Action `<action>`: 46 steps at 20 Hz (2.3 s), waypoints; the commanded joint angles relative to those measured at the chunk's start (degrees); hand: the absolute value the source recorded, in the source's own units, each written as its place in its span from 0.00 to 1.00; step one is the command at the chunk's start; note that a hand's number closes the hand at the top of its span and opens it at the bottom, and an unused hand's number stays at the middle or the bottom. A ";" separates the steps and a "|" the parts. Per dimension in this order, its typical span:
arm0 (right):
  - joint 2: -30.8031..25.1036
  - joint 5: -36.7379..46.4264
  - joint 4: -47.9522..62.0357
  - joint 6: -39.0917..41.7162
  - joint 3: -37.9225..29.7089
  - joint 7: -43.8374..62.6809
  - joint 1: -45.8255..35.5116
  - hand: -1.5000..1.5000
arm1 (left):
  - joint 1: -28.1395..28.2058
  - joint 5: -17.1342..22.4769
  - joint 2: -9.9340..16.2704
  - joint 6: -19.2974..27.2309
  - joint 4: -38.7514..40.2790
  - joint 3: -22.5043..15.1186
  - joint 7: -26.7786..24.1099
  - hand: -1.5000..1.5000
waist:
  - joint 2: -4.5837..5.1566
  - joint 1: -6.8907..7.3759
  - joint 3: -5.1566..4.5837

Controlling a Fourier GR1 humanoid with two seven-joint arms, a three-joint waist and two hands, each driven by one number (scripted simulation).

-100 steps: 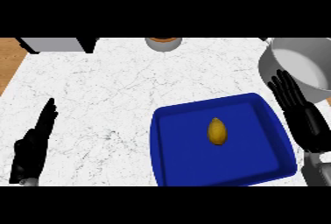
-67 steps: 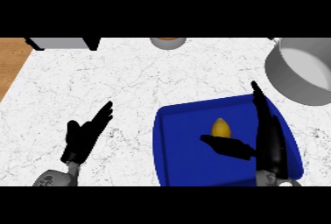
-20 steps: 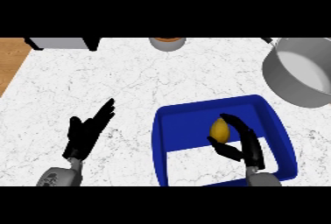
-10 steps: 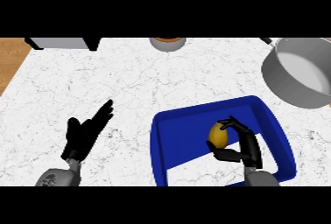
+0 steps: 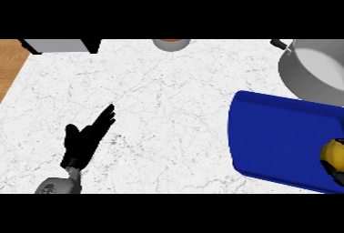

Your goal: Pick the lemon from the tray and place it in the pot

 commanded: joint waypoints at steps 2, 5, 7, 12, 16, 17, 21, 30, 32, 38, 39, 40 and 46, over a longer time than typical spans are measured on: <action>-12.89 -1.35 11.85 8.18 -7.33 -9.05 -0.16 1.00 | -0.40 -0.26 0.43 -0.84 0.27 -0.20 -0.61 0.50 | 0.54 1.63 0.40; -15.82 0.78 19.93 8.92 -8.13 -14.05 -1.98 1.00 | 0.23 -1.05 -1.54 -0.15 1.90 -1.42 -1.70 0.50 | 0.51 2.21 0.29; -17.00 3.60 23.22 6.99 -7.39 -18.28 -2.96 1.00 | -1.93 -0.52 -0.37 -0.58 0.38 -0.55 0.56 0.50 | 0.44 2.47 0.32; -22.14 7.47 28.11 1.83 -6.64 -19.72 -8.21 1.00 | -3.57 -0.02 -2.10 -0.61 0.42 -1.17 2.17 0.50 | 0.32 2.51 0.19; -23.66 10.89 29.21 -3.36 -4.89 -21.35 -12.63 1.00 | -3.62 -1.47 -2.33 0.39 1.90 -1.07 1.09 0.50 | 0.30 2.61 0.11; -24.36 10.77 30.62 -4.00 -5.45 -20.63 -14.70 1.00 | -1.77 -1.33 -1.20 -0.55 1.65 -0.87 0.84 0.50 | 0.31 2.93 0.12; -27.05 13.63 32.41 -5.57 -3.68 -16.50 -20.21 1.00 | -2.23 -0.53 -0.09 -2.13 0.75 0.28 0.44 0.50 | 0.25 2.72 0.02; -29.70 21.98 32.17 -5.87 3.38 -4.80 -33.18 1.00 | -0.57 -4.18 -3.85 1.03 0.92 -2.59 0.23 0.50 | 0.40 3.24 -0.02; -25.98 24.74 31.26 -9.50 6.00 -1.41 -36.76 1.00 | -2.96 -2.21 -1.96 -1.59 2.37 -0.47 0.24 0.50 | 0.48 3.43 -0.06; -23.10 32.21 32.30 -11.73 12.01 5.62 -44.10 1.00 | -2.85 -2.86 -1.35 -2.35 3.18 -0.31 -1.12 0.50 | 0.67 3.82 -0.06; -22.77 33.16 32.60 -11.67 12.70 7.84 -46.27 1.00 | -3.23 -3.75 -3.06 0.14 -0.08 -1.44 2.05 0.50 | 0.59 4.10 -0.04; -21.73 33.79 33.70 -12.14 12.99 6.23 -46.14 1.00 | -6.18 -2.01 -2.64 -1.36 0.42 -0.47 4.74 0.50 | 0.74 4.00 0.00; -20.72 44.92 35.38 -20.61 21.91 12.54 -47.24 1.00 | -3.96 -2.89 -2.58 -2.22 1.89 -1.19 0.49 0.50 | 1.25 5.04 -0.03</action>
